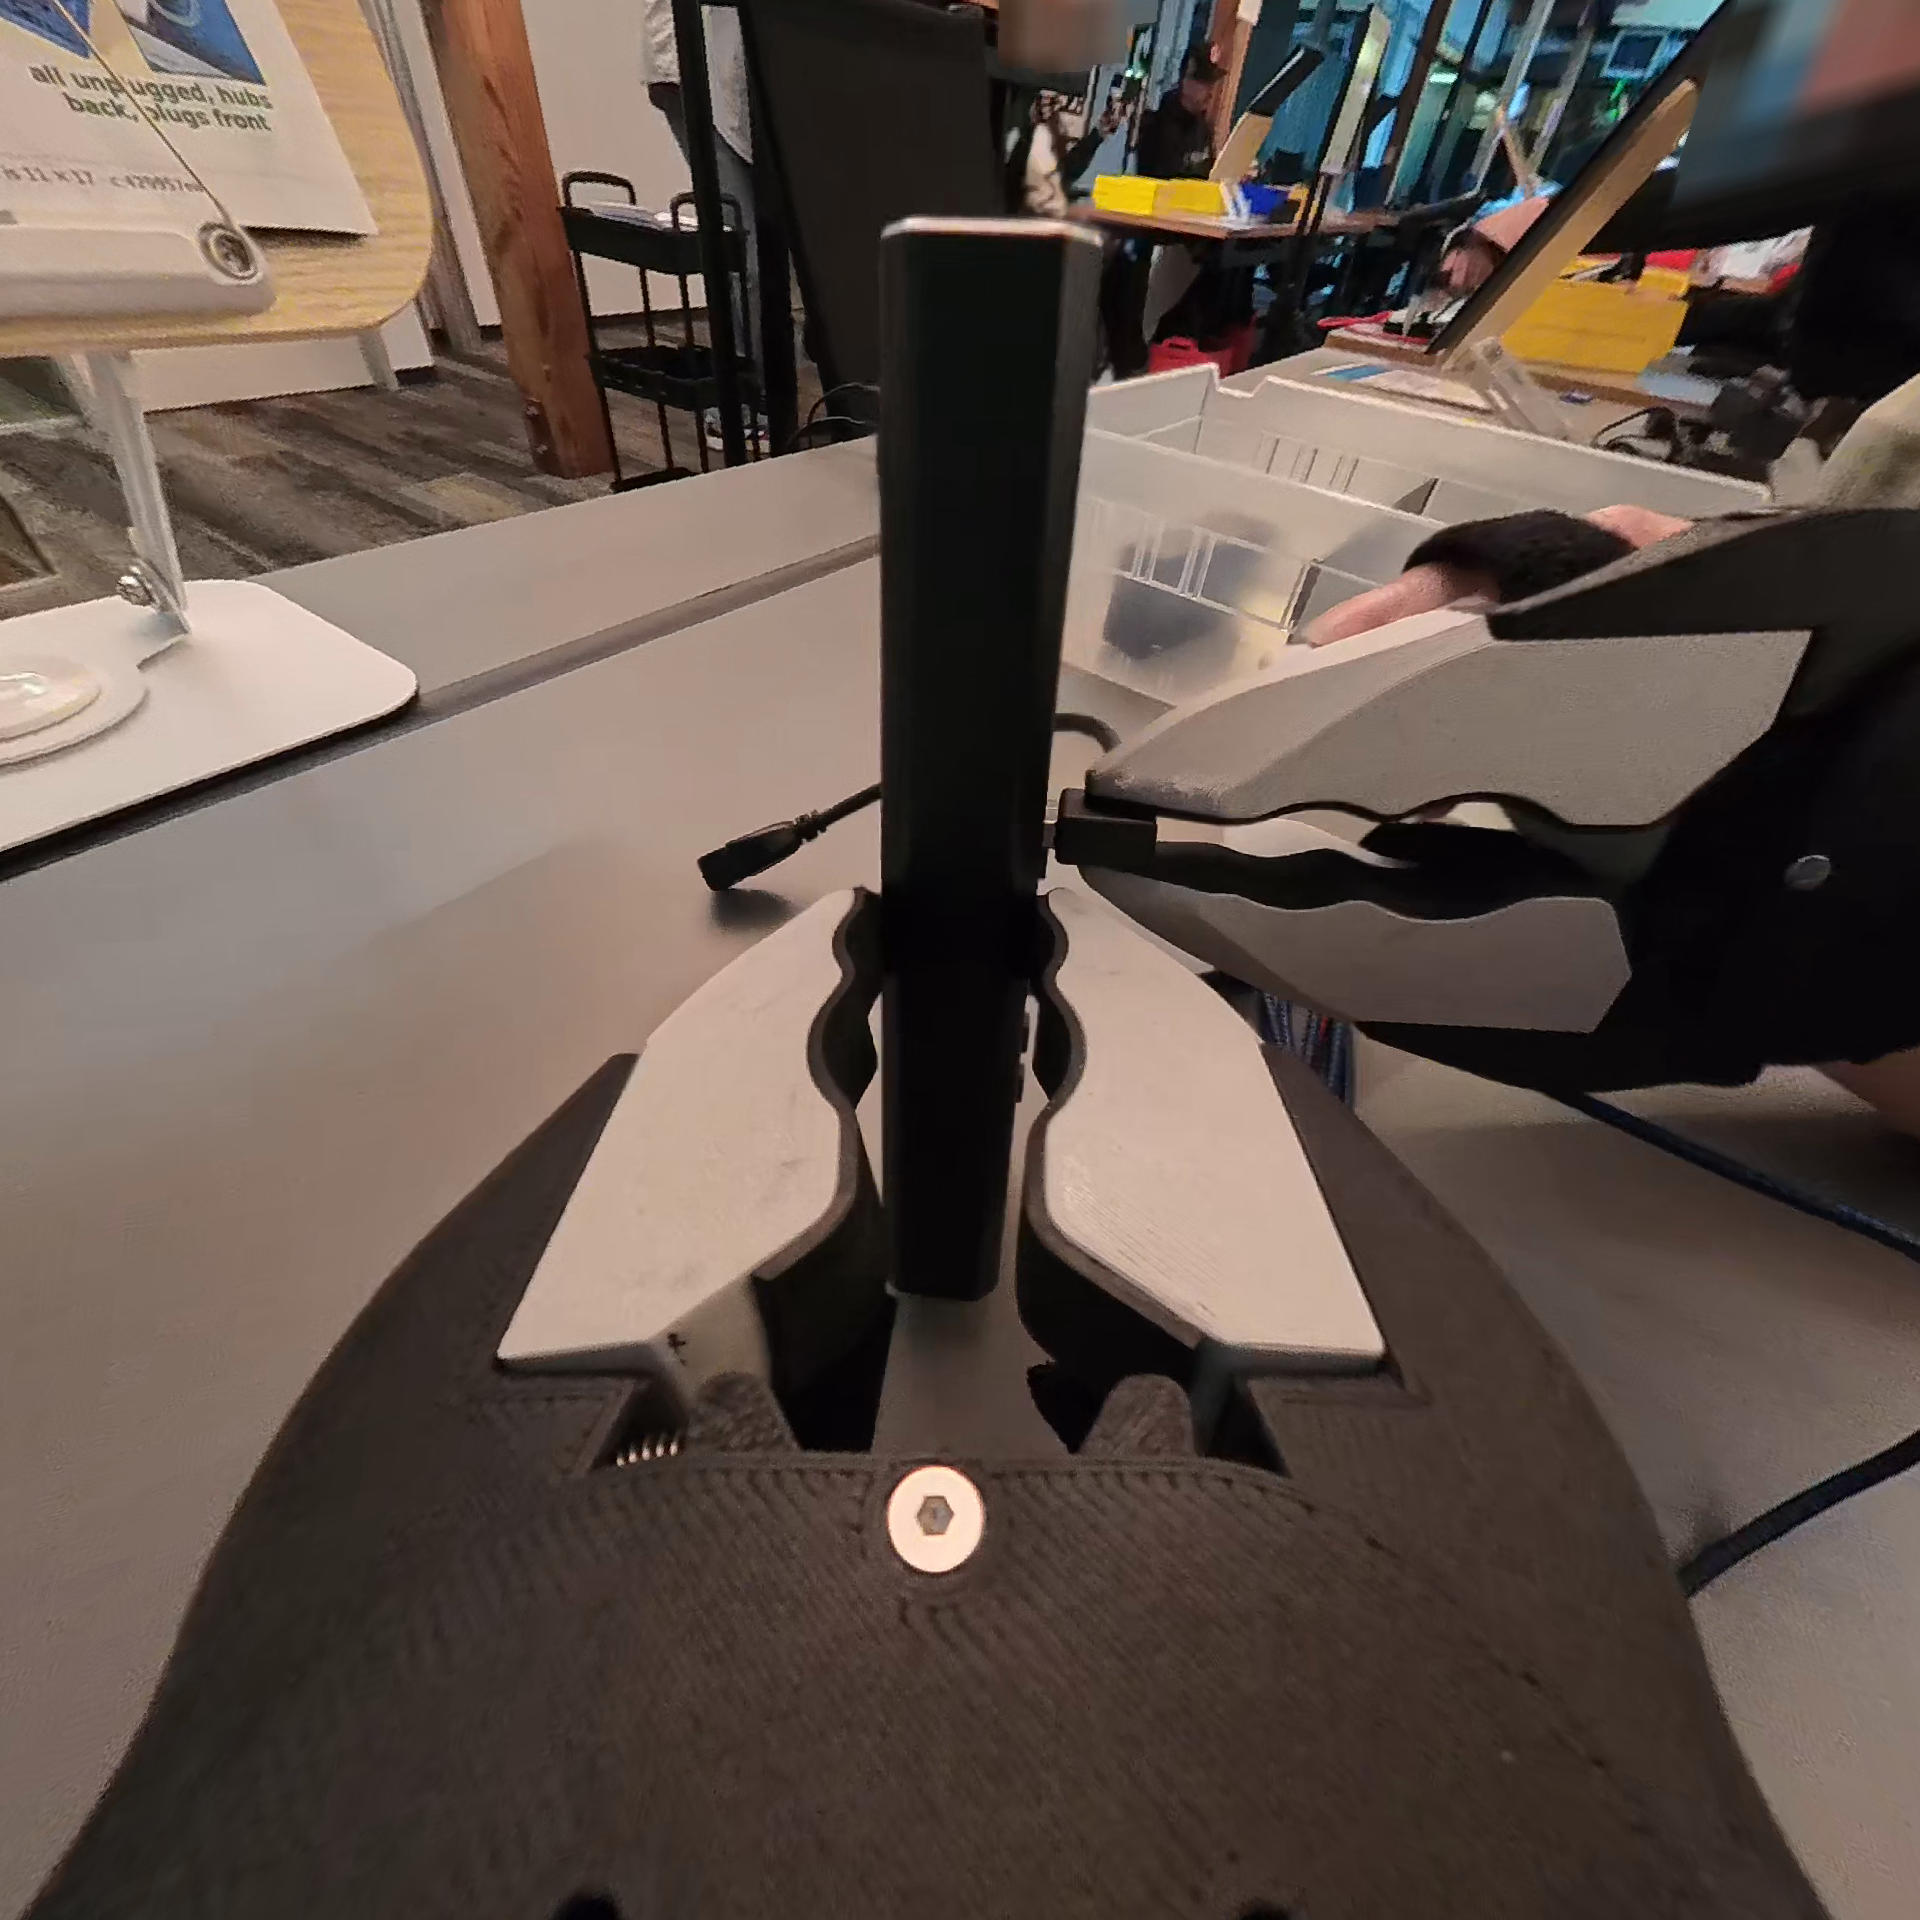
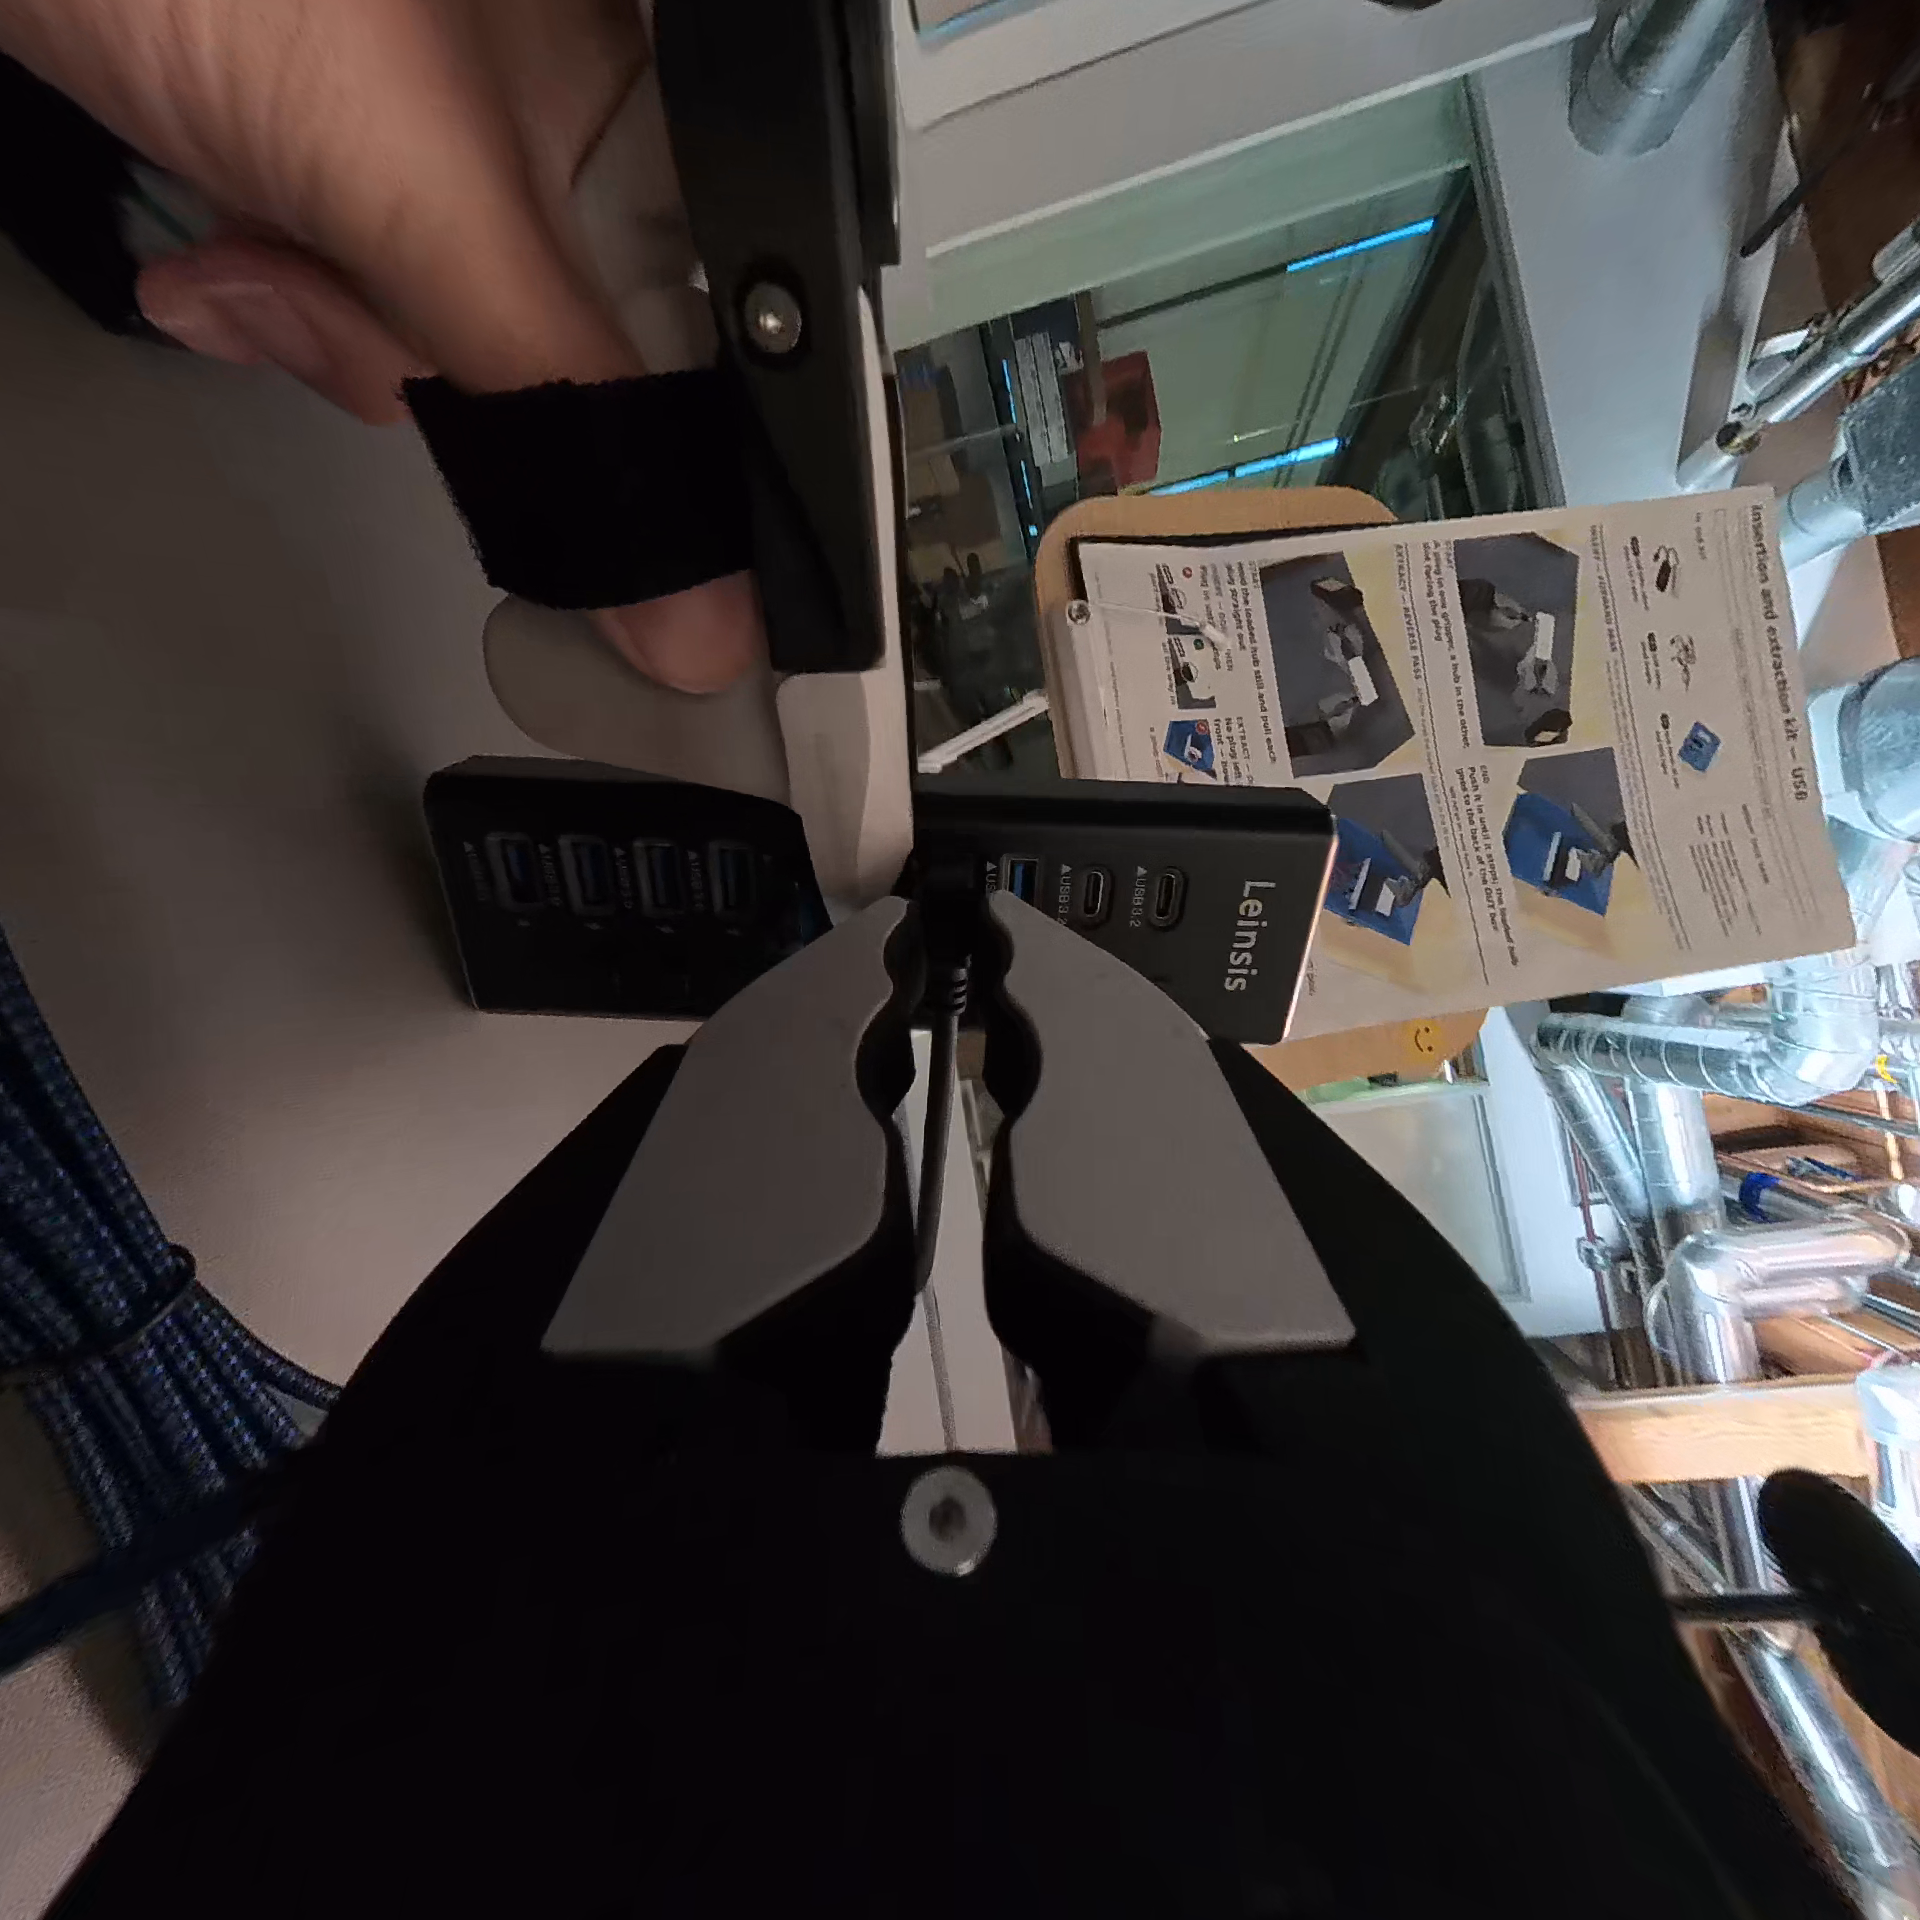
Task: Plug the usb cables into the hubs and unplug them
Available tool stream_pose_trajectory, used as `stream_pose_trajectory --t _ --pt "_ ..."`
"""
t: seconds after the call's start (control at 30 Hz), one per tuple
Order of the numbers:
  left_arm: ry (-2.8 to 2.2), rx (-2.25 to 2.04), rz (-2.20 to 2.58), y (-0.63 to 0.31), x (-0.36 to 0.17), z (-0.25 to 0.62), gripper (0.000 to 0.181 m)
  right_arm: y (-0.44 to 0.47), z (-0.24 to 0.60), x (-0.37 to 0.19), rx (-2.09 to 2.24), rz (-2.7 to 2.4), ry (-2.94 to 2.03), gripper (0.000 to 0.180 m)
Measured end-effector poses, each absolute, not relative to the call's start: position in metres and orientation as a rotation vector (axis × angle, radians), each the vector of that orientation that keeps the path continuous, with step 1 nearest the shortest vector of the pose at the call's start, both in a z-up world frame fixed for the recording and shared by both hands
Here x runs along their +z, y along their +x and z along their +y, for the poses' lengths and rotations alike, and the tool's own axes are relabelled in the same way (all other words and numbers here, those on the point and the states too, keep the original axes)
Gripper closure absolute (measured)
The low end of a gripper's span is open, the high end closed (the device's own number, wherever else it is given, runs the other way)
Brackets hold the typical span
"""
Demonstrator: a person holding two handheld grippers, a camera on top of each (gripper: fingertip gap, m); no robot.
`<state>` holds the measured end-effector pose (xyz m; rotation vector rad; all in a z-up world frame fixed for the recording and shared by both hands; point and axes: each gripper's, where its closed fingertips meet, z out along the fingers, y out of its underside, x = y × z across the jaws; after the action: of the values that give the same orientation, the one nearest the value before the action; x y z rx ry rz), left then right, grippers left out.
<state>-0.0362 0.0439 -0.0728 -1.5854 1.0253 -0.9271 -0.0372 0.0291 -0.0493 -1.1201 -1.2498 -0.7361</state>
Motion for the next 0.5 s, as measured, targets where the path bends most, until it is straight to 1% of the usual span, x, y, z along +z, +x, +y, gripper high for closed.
stream_pose_trajectory --t 0.1,0.5 --pt "-1.591 -0.923 1.018 -0.0361 -0.0728 0.0441 0.154 -0.0371 0.0299 -0.0492 -0.815 -1.253 -1.108 0.170" --pt "-1.597 -0.949 1.039 -0.0350 -0.0725 0.0447 0.154 -0.0396 0.0331 -0.0490 -0.814 -1.264 -1.150 0.170"
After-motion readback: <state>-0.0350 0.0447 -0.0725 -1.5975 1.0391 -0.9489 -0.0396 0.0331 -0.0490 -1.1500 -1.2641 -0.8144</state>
